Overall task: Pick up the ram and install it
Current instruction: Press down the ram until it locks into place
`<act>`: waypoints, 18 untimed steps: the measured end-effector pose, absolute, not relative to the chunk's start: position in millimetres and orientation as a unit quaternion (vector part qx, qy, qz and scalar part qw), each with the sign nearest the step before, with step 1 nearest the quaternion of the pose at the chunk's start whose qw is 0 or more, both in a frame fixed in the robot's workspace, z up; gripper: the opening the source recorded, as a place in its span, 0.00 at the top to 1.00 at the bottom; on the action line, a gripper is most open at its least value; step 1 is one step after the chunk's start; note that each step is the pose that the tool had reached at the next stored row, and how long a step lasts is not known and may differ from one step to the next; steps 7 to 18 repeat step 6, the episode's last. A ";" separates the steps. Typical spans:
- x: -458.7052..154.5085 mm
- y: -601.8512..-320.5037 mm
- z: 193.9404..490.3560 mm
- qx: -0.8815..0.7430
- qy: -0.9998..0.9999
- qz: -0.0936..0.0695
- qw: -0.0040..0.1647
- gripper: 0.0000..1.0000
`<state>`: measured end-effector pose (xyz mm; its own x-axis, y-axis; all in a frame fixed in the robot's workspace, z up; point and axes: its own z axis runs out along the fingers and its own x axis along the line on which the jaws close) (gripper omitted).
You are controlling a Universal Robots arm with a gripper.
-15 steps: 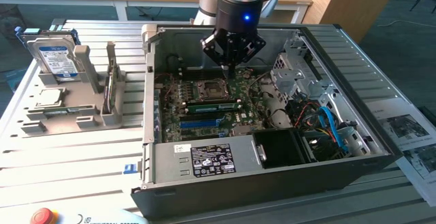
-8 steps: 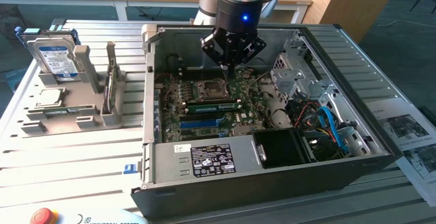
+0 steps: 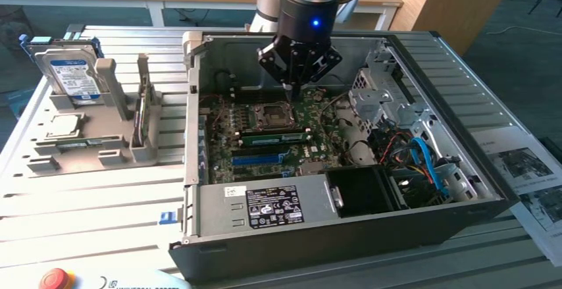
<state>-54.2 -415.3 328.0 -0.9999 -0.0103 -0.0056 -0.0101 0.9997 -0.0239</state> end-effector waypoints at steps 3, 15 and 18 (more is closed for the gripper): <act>-54.3 -415.3 328.1 -0.005 1.000 -0.012 0.002 0.89; -54.3 -415.3 328.1 -0.005 1.000 -0.012 0.002 0.89; -54.3 -415.3 328.1 -0.005 1.000 -0.012 0.002 0.89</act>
